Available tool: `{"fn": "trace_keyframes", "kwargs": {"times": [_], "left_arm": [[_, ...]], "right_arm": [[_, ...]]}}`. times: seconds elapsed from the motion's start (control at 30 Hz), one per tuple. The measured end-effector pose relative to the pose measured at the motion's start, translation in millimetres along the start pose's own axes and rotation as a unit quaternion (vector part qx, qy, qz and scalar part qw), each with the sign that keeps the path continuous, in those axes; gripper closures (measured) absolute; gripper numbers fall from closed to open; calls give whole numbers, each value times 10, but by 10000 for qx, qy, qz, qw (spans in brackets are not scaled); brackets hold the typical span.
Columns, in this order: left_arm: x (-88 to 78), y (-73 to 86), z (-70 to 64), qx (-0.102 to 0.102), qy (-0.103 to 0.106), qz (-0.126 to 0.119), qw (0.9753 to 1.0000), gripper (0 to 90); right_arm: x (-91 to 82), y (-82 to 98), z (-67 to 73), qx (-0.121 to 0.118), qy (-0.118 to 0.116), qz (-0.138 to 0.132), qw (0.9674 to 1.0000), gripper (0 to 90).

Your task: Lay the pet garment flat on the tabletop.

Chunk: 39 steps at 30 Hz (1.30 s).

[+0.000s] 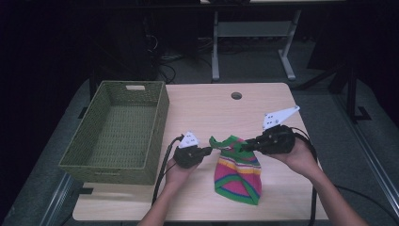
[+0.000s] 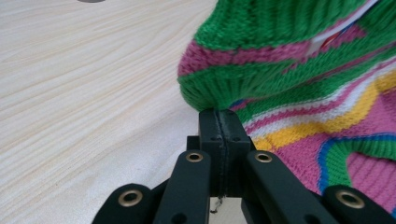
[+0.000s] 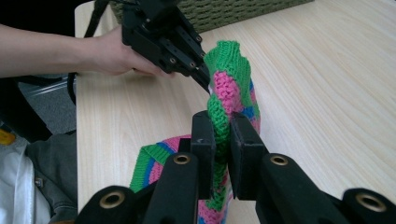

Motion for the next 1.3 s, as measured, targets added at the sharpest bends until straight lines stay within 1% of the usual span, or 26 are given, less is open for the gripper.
{"fn": "trace_keyframes", "kwargs": {"times": [0.03, 0.07, 0.1, 0.13, 0.17, 0.2, 0.27, 0.33, 0.43, 0.5, 0.53, 0.57, 0.6, 0.63, 0.67, 0.7, 0.77, 0.8, 0.83, 0.87, 1.0, 1.03, 1.07, 1.17, 1.23, 1.3], "left_arm": [[20, 21, 1, 7, 19, 82, 10000, 613], [42, 39, 7, 41, -24, 155, 9999, 613], [65, 38, -4, 76, -9, 173, 9998, 459], [69, 23, -19, 73, 53, 120, 9999, 416], [74, -1, -40, 102, 99, 45, 9999, 383], [79, -22, -56, 184, 96, 10, 9998, 358], [95, -66, -85, 301, 124, -24, 9995, 339], [113, -95, -87, 325, 127, 5, 9994, 338], [128, -117, -83, 318, 166, 10, 9994, 357], [126, -138, -75, 334, 153, -60, 9993, 394], [119, -151, -78, 298, 246, -152, 9991, 481], [119, -151, -78, 298, 246, -152, 9991, 517], [116, -150, -79, 292, 279, -162, 9991, 517], [111, -145, -93, 335, 375, -176, 9986, 633], [111, -145, -93, 335, 375, -176, 9986, 682], [104, -144, -104, 391, 423, -181, 9982, 727], [95, -152, -115, 339, 504, -223, 9979, 784], [95, -152, -115, 339, 504, -223, 9979, 806], [87, -154, -133, 360, 557, -220, 9976, 821], [78, -146, -138, 443, 555, -158, 9974, 829], [34, -150, -146, 481, 548, -120, 9973, 837], [-7, -164, -140, 512, 496, -113, 9974, 838], [-7, -164, -140, 512, 496, -113, 9974, 839], [-86, -199, -128, 549, 424, -44, 9976, 842], [-167, -230, -121, 621, 327, 145, 9974, 843], [-201, -249, -117, 655, 279, 195, 9973, 844]], "right_arm": [[-25, -13, 31, -57, 11, -4, 10000, 811], [-25, -13, 31, -57, 11, -4, 10000, 811], [-49, -24, 55, -123, 14, -3, 9999, 811], [-60, -26, 64, -154, 14, 6, 9999, 811], [-68, -28, 71, -161, 18, 6, 9999, 811], [-76, -31, 76, -178, 6, -5, 9998, 811], [-86, -28, 80, -199, -19, 1, 9998, 811], [-89, -19, 89, -207, -37, 18, 9998, 811], [-88, -13, 105, -239, -76, 25, 9997, 811], [-87, -12, 120, -272, -99, 22, 9996, 811], [-90, -11, 133, -279, -119, 32, 9995, 811], [-90, -11, 133, -279, -119, 32, 9995, 811], [-90, -11, 132, -284, -120, 31, 9995, 811], [-90, -10, 123, -285, -114, 32, 9995, 811], [-90, -8, 118, -286, -111, 39, 9995, 811], [-92, -5, 111, -274, -102, 45, 9996, 811], [-95, -2, 100, -260, -92, 40, 9996, 811], [-98, 0, 93, -249, -81, 39, 9996, 811], [-101, 2, 79, -249, -63, 34, 9997, 811], [-104, 4, 70, -240, -46, 34, 9997, 811], [-118, 21, 20, -187, 44, 46, 9998, 810], [-128, 30, -19, -156, 92, 31, 9998, 810], [-128, 30, -19, -156, 92, 31, 9998, 810], [-134, 46, -64, -103, 159, 42, 9998, 811], [-129, 52, -108, -53, 278, 52, 9996, 811], [-125, 51, -125, -80, 324, 55, 9994, 811]]}}
Point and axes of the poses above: each handheld gripper's, and its own axes: x roughly forward along the jaws, y roughly out of its underside, z roughly to its left, the point moved 10 cm from there along x, roughly forward along the jaws, and after that the axes turned 15 degrees about x, right-handed, at the moved point
